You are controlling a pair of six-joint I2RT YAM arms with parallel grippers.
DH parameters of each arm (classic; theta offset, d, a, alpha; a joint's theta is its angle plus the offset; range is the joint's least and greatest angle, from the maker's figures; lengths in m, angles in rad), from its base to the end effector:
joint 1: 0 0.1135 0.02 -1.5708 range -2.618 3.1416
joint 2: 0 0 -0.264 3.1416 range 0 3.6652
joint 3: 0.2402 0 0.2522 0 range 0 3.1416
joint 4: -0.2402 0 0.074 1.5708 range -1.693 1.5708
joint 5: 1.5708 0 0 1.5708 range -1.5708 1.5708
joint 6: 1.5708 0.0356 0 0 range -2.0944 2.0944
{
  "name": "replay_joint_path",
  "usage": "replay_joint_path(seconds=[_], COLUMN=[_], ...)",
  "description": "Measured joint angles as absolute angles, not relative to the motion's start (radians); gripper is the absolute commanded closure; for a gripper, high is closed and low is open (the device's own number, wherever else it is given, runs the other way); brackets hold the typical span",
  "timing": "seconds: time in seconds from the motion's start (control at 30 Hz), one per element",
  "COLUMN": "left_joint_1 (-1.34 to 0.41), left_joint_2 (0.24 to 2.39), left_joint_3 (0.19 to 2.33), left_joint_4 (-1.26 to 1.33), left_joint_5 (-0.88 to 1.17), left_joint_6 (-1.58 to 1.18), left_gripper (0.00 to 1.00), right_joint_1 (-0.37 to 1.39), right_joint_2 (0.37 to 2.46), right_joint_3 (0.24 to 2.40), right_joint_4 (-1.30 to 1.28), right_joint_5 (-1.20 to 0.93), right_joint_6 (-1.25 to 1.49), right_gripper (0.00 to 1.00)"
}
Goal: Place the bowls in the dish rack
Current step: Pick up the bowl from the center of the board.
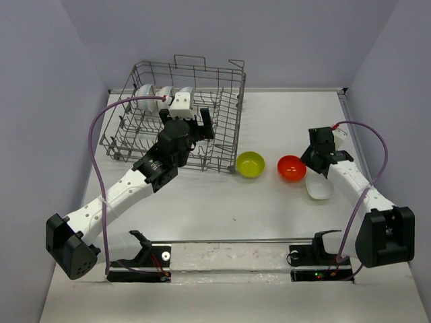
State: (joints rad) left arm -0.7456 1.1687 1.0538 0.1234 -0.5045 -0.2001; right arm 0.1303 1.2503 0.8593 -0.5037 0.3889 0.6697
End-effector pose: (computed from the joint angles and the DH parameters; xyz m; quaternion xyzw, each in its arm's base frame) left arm 0.2116 -0.1719 0.3889 0.0130 0.7043 -0.1567 0.6922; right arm 0.2527 0.0195 0.2428 0.3084 0.8751 -0.0412 0.3707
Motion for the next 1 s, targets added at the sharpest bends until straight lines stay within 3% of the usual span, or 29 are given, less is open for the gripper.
replay_joint_path(seconds=[1.0], left_joint_1=[-0.746], left_joint_2=[1.169], left_joint_3=[1.039], left_joint_4=[0.121], left_joint_5=[-0.5], left_joint_6=[-0.2], left_gripper=[0.01], right_joint_1=[0.13], right_joint_2=[1.319], right_joint_3=[0.801], right_joint_4=[-0.433], right_joint_5=[0.381], right_joint_6=[0.651], right_gripper=[0.55])
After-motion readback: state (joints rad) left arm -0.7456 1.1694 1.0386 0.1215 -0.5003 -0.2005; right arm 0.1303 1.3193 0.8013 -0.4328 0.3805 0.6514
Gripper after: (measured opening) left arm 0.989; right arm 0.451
